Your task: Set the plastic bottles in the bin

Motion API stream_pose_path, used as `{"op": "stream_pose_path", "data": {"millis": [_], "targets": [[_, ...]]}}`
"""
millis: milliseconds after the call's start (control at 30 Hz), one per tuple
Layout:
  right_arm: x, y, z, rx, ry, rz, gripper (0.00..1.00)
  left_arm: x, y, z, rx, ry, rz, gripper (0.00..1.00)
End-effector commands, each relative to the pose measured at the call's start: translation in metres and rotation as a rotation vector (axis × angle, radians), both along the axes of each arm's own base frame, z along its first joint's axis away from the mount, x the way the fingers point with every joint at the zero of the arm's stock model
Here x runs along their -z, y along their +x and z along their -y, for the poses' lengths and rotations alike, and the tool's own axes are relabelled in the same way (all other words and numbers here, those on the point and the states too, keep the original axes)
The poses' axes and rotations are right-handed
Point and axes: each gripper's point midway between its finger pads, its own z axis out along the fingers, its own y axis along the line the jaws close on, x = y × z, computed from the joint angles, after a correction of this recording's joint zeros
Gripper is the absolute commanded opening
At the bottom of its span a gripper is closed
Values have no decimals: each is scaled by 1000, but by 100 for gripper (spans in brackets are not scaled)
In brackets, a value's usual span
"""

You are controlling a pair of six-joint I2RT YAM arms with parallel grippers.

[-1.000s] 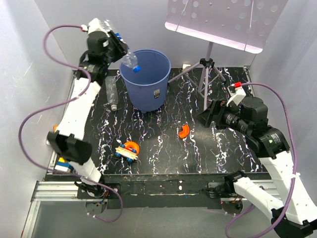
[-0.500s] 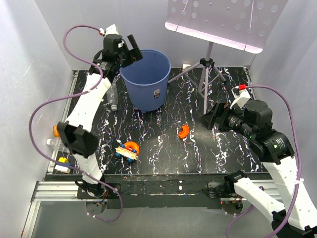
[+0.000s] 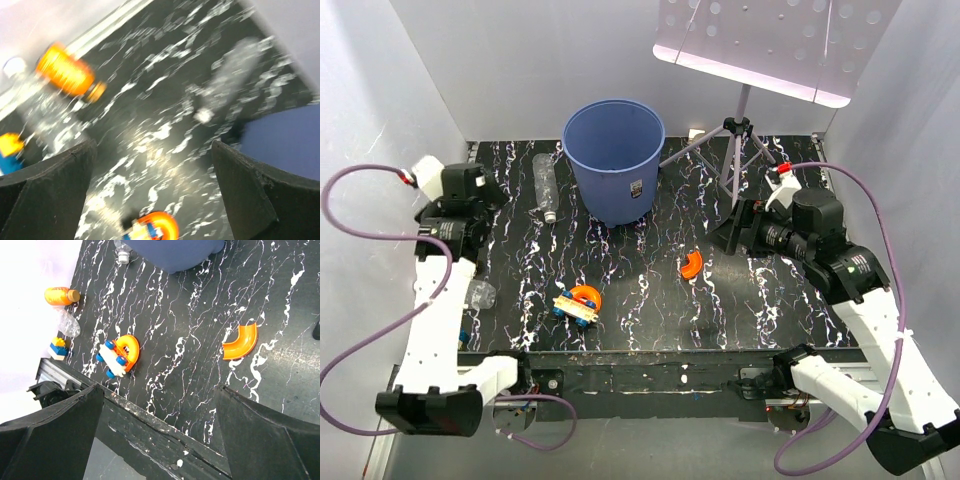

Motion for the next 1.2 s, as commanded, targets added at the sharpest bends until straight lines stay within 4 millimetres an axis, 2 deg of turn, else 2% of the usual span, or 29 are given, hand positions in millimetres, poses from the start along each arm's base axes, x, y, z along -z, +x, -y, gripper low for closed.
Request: {"op": "stream_pose_path", "data": {"millis": [0,167,200,333,433,633,833,1000,1167], "targets": [[-24,3,-6,-36,35,80,97,87,-43,-34,-226,-63,-270,98],[-25,0,-4,-36,31,90,97,143,-66,-59,-374,-174,-391,98],[-24,-1,-4,-38,28,87,97,151,-69,-59,-385,-196,-421,98],[-22,-3,-3,-36,28,84,97,164,-83,-65,-463,-185,-493,98],[-21,-3,-5,-44,37,74,97,181,-89,-71,-493,-201,-515,98],[-22,-5,-8,-49,63,60,96,216,-83,-68,-468,-276,-527,98],[-21,-8,-7,-38,77,50,96,237,-69,-67,-458,-318,-540,98],[-17,-9,-5,-26,79,40,96,253,-70,-65,-493,-372,-498,98],[-14,-9,-7,-32,76,30,96,263,-68,-68,-527,-384,-419,93]]}}
